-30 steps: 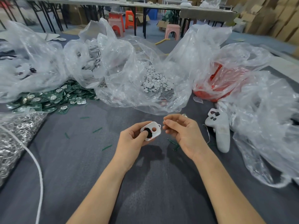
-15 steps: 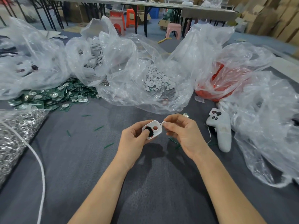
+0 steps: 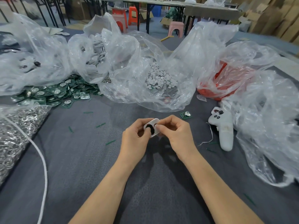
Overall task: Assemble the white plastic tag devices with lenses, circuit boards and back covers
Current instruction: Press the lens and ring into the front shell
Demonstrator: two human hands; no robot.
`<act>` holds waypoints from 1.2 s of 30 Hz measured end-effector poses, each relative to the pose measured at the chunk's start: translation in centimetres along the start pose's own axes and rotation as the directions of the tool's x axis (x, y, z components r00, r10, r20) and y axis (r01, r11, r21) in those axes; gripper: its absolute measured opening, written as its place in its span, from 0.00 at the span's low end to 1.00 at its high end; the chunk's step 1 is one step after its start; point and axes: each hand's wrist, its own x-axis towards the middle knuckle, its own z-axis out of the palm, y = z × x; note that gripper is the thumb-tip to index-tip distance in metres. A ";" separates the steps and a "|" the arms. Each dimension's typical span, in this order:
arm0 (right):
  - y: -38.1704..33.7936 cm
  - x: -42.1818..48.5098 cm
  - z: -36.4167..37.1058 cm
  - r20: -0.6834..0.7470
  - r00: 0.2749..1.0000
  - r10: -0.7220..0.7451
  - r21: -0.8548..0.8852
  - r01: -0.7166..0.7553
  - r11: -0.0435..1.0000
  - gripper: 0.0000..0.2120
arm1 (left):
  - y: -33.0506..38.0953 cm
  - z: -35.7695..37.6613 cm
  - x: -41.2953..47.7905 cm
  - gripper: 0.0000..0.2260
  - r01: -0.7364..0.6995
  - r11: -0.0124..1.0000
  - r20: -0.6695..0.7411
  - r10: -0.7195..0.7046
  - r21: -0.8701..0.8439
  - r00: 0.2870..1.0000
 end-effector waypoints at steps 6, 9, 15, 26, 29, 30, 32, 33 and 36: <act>0.1 0.3 0.2 -0.001 0.999 0.034 0.099 -0.033 0.995 0.12 | -0.1 0.0 -0.1 0.14 -0.002 1.000 0.020 0.002 -0.012 1.000; 0.2 0.5 -0.3 0.064 0.992 0.107 0.136 -0.115 0.984 0.12 | 0.0 0.0 -0.1 0.15 -0.010 1.000 0.029 0.009 0.011 1.000; 0.1 0.7 -0.8 0.112 0.986 0.125 0.053 -0.131 0.990 0.13 | -0.1 0.2 -0.1 0.15 -0.020 0.997 0.053 0.016 0.075 0.998; 0.4 -0.1 0.8 -0.007 0.982 0.188 0.191 -0.183 0.964 0.12 | 0.1 0.3 -0.2 0.16 -0.022 0.997 0.025 0.020 0.073 0.999; 0.2 -0.2 1.2 -0.032 0.975 0.222 0.248 -0.207 0.946 0.13 | 0.2 0.4 -0.3 0.17 -0.037 0.997 0.012 0.036 0.069 0.999; 0.2 -0.2 1.4 -0.040 0.975 0.219 0.244 -0.203 0.948 0.13 | 0.1 0.4 -0.3 0.17 -0.039 0.997 0.011 0.038 0.071 0.999; 0.0 -0.3 1.5 -0.058 0.974 0.217 0.229 -0.198 0.953 0.13 | -0.1 0.4 -0.3 0.17 -0.052 0.995 0.005 0.052 0.091 0.999; -0.2 -0.3 1.5 -0.065 0.973 0.222 0.224 -0.202 0.953 0.13 | -0.2 0.4 -0.3 0.17 -0.062 0.992 0.003 0.062 0.108 0.998; -0.5 -0.3 1.1 -0.072 0.971 0.230 0.179 -0.214 0.960 0.13 | -0.1 0.5 -0.5 0.18 -0.092 0.985 0.001 0.093 0.145 0.996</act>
